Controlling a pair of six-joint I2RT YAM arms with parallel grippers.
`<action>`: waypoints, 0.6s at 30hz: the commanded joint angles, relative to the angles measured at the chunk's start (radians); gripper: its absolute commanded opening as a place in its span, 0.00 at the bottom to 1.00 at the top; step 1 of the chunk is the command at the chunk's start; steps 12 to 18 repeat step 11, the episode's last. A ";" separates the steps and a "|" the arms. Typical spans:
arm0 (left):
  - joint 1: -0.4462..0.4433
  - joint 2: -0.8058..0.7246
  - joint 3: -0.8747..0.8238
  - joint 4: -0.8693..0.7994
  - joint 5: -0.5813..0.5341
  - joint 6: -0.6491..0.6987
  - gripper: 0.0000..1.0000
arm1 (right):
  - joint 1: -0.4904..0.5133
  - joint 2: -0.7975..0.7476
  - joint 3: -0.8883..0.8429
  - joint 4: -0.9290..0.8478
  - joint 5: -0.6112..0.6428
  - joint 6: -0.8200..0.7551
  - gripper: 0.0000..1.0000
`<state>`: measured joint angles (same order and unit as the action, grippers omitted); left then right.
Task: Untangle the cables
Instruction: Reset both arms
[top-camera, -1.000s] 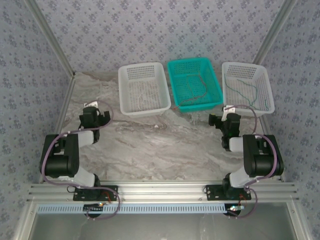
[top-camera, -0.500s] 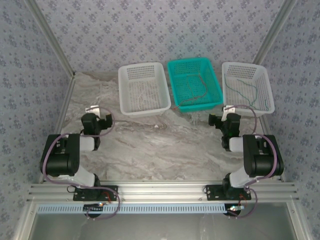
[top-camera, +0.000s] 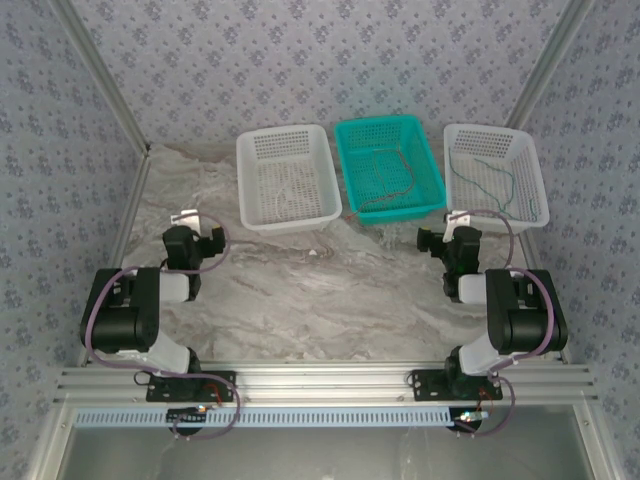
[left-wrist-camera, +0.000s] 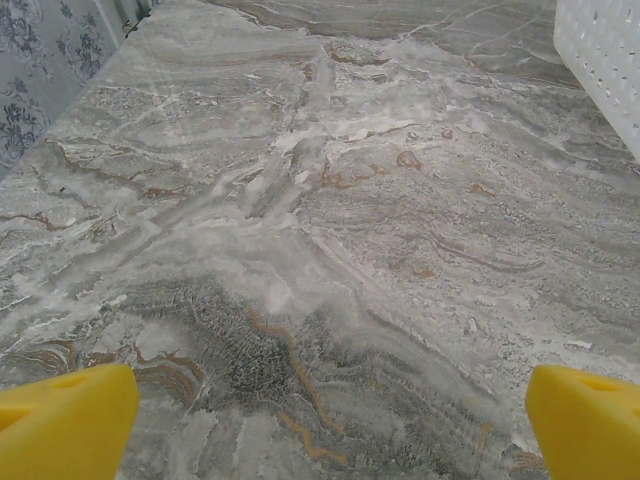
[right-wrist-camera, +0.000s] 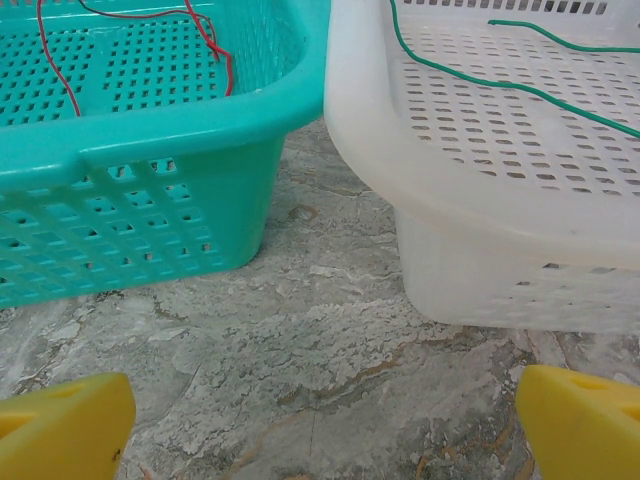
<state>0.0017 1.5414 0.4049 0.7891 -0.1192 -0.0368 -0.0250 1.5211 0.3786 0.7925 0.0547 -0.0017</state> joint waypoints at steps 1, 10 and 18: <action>-0.001 -0.006 0.005 0.030 0.010 0.006 1.00 | -0.006 -0.003 0.018 0.002 -0.011 -0.016 1.00; -0.001 -0.007 0.004 0.031 0.010 0.005 0.99 | -0.003 -0.005 0.014 0.008 -0.004 -0.020 1.00; -0.001 -0.007 0.005 0.030 0.010 0.006 0.99 | -0.001 -0.004 0.014 0.007 0.000 -0.017 1.00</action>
